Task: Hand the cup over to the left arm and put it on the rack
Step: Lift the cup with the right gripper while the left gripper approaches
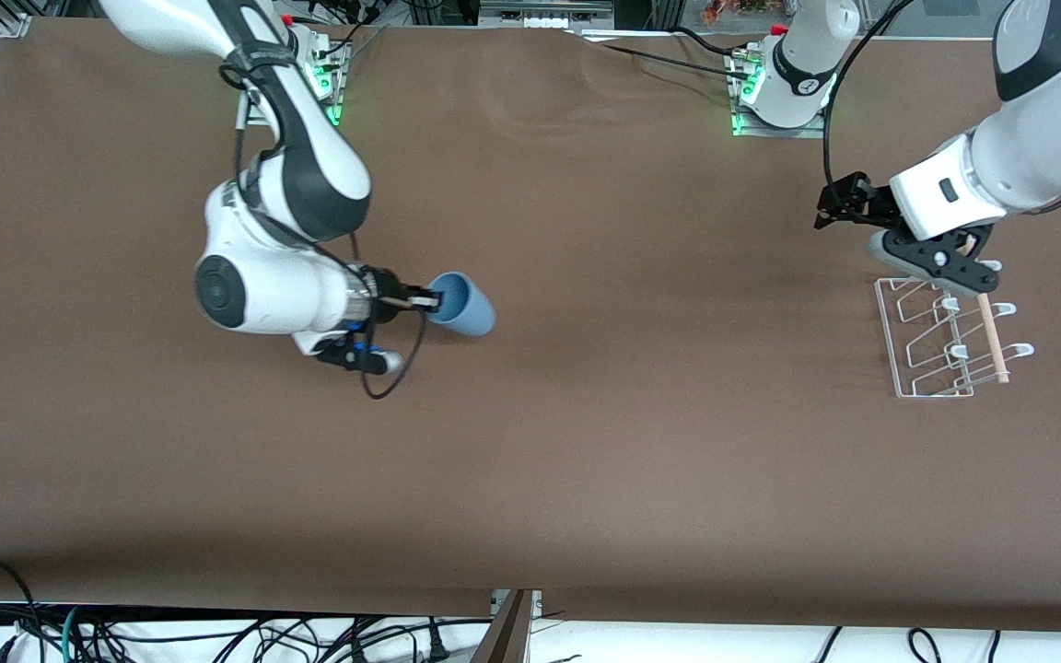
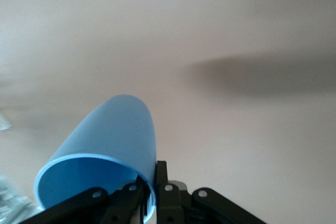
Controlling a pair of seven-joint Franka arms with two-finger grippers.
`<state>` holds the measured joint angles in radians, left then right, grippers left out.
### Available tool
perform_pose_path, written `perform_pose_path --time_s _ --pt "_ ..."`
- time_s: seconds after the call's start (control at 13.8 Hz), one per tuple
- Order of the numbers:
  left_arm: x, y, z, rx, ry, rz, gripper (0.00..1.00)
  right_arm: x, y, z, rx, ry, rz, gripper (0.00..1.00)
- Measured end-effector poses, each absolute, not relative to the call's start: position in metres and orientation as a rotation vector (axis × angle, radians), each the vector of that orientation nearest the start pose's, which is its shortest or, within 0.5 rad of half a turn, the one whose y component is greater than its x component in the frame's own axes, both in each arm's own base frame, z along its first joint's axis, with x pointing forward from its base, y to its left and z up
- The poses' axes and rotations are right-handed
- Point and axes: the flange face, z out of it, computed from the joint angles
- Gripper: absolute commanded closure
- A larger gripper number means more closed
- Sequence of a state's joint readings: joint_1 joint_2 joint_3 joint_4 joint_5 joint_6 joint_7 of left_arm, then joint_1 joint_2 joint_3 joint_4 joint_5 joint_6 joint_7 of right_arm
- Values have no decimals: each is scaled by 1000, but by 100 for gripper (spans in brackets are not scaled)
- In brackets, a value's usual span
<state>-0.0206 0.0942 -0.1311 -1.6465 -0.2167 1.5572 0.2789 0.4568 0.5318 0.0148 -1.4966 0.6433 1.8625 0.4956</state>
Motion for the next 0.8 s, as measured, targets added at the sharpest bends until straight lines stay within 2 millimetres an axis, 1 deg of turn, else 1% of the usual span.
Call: perform_pose_path --time_s 0.14,0.29,0.43,0.51,0.65,0.8 --pt "571 -113 527 -3313 891 236 0 581 395 365 -2481 411 654 100" --pt "578 -125 517 -3278 1152 156 0 571 429 372 -2359 433 727 100" --pt "585 -137 506 -3216 1421 62 0 558 457 381 -2301 415 765 100" --pt "588 -142 502 -3201 1531 19 0 551 469 388 -2271 409 784 100" --pt "592 -149 492 -3151 1741 -59 0 542 488 402 -2220 398 812 100" --pt "590 -161 478 -3099 1953 -135 0 541 495 412 -2191 396 816 100"
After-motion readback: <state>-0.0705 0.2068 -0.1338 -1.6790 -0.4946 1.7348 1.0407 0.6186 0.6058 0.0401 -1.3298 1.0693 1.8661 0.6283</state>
